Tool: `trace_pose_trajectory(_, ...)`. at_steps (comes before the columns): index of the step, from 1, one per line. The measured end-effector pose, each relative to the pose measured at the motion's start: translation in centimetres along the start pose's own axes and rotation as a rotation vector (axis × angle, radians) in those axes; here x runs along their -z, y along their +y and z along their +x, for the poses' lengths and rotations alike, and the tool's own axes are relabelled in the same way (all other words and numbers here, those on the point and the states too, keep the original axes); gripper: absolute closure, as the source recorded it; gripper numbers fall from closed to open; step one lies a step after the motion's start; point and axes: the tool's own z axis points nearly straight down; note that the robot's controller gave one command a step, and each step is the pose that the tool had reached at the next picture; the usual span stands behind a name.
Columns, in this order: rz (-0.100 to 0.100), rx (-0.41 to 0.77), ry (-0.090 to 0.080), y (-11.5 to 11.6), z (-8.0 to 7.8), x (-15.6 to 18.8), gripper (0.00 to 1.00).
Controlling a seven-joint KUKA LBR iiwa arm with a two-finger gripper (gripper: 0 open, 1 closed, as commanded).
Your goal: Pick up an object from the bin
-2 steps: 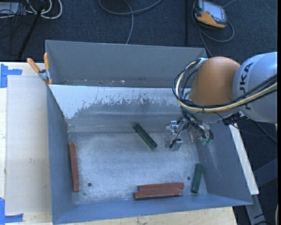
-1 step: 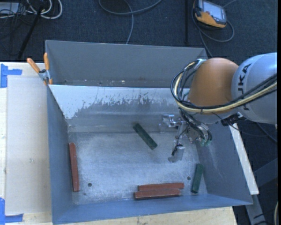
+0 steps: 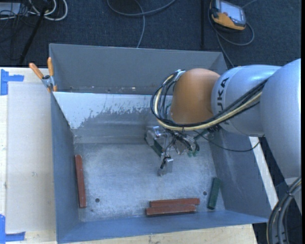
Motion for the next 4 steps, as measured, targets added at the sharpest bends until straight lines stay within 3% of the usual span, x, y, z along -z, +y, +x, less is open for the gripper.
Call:
trace_pose_trajectory(1, 0.004, -0.044, 0.006, -7.4, 3.3, 0.2, 0.00)
trace_pose_trajectory(2, 0.001, -0.039, 0.004, -7.0, 3.1, 0.2, 1.00)
trace_pose_trajectory(3, 0.001, -0.039, 0.004, -7.0, 3.1, 0.2, 0.00)
trace_pose_trajectory(4, -0.001, -0.247, 0.003, -1.7, 0.5, 0.1, 0.00)
